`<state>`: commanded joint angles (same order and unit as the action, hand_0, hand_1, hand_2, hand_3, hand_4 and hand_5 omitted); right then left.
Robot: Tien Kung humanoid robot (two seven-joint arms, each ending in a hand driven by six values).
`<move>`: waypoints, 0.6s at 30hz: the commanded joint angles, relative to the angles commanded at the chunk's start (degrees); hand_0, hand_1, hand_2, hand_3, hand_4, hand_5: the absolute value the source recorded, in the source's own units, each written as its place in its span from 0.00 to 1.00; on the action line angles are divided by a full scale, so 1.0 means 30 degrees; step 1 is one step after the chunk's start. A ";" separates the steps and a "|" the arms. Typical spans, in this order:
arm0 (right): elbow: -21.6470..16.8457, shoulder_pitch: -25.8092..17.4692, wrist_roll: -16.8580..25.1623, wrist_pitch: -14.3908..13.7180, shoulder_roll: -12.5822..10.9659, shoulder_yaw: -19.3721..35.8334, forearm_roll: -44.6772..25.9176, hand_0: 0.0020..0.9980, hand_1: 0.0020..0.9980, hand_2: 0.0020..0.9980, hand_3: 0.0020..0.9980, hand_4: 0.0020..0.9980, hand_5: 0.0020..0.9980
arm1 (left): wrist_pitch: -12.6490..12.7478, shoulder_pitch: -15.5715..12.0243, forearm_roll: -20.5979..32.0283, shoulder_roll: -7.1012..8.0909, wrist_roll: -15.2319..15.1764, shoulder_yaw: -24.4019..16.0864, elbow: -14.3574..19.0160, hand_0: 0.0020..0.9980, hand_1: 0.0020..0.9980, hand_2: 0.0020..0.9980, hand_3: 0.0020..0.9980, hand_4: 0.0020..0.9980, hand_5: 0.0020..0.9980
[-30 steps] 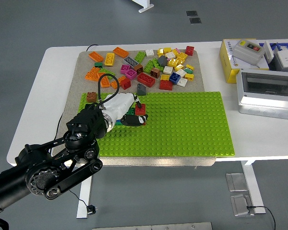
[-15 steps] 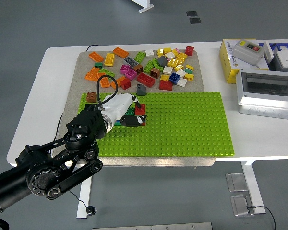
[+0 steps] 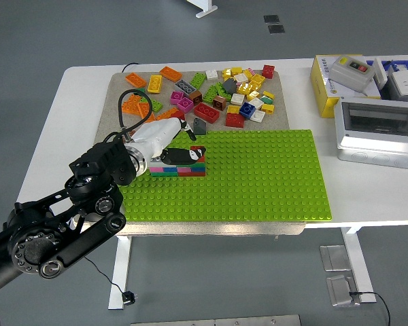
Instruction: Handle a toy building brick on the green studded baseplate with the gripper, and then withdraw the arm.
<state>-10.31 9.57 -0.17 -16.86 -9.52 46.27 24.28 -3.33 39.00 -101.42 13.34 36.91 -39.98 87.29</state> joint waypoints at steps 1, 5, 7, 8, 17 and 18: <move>0.0000 -0.0013 -0.0026 0.0002 0.0016 0.0020 0.0014 0.69 0.64 0.62 0.66 0.40 0.79 | 0.0031 -0.0075 0.0016 0.0150 -0.0040 -0.0260 0.0168 0.94 0.92 0.90 0.69 0.68 0.58; 0.0000 -0.0061 -0.0134 0.0022 0.0083 0.0175 0.0088 0.69 0.64 0.62 0.66 0.40 0.79 | 0.0400 -0.0398 0.0062 0.0803 -0.0686 -0.1183 0.0527 0.94 0.92 0.90 0.69 0.68 0.58; 0.0000 -0.0068 -0.0192 0.0039 0.0108 0.0214 0.0125 0.69 0.64 0.63 0.66 0.40 0.80 | 0.0847 -0.0582 0.0041 0.1191 -0.1353 -0.1625 0.0452 0.94 0.91 0.90 0.73 0.67 0.55; 0.0000 -0.0068 -0.0219 0.0048 0.0120 0.0233 0.0151 0.69 0.64 0.63 0.66 0.40 0.80 | 0.1121 -0.0674 0.0023 0.1380 -0.1659 -0.1808 0.0327 0.94 0.91 0.90 0.73 0.67 0.55; 0.0000 -0.0094 -0.0440 0.0104 0.0245 0.0703 0.0600 0.69 0.64 0.63 0.66 0.40 0.80 | 0.3655 -0.1328 0.0006 0.3876 -0.5589 -0.2328 -0.1983 0.94 0.91 0.90 0.75 0.61 0.39; 0.0000 -0.0098 -0.0463 0.0107 0.0252 0.0754 0.0645 0.69 0.64 0.63 0.66 0.40 0.80 | 0.3818 -0.1413 0.0046 0.4117 -0.6001 -0.2267 -0.2191 0.94 0.91 0.90 0.75 0.61 0.39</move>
<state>-10.31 9.28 -1.56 -16.54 -8.77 48.54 26.22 8.13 34.76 -101.28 25.69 18.91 -46.78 80.71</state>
